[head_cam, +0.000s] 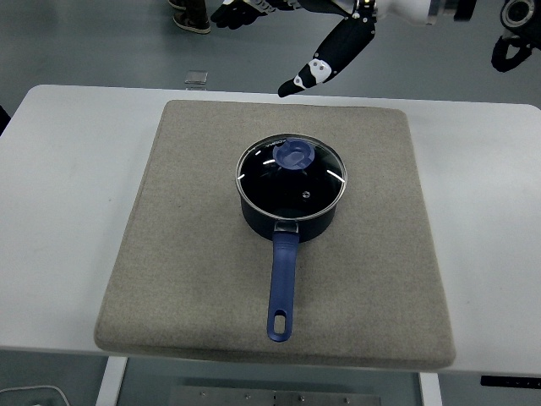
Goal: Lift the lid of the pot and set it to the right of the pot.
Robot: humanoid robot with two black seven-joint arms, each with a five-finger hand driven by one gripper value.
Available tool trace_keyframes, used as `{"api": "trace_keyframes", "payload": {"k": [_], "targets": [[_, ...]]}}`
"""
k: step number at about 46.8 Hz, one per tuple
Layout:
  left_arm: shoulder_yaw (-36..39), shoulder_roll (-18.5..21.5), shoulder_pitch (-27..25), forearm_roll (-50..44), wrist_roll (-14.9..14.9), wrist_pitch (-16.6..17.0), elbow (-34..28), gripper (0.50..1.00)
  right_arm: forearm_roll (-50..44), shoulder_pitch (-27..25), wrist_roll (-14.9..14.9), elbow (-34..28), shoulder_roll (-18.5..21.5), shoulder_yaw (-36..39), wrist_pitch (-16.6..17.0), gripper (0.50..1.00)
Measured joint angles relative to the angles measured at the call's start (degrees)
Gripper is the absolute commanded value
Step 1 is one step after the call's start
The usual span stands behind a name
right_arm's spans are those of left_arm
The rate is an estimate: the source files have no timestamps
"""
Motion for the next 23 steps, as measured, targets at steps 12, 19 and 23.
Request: {"api": "trace_keyframes", "payload": {"k": [12, 19, 23], "targets": [[0.0, 0.0, 0.0, 0.0, 0.0, 0.1, 0.0, 1.000, -11.3, -3.3, 0.0, 0.8, 3.2, 0.0, -4.0, 0.907], [0.0, 0.0, 0.0, 0.0, 0.0, 0.1, 0.0, 1.000, -14.2, -4.0, 0.0, 0.8, 5.0, -0.4, -5.4, 0.907], [0.0, 0.0, 0.1, 0.0, 0.0, 0.1, 0.0, 1.000, -16.3, -4.7, 0.0, 0.8, 5.3, -0.9, -6.6, 0.907]]}}
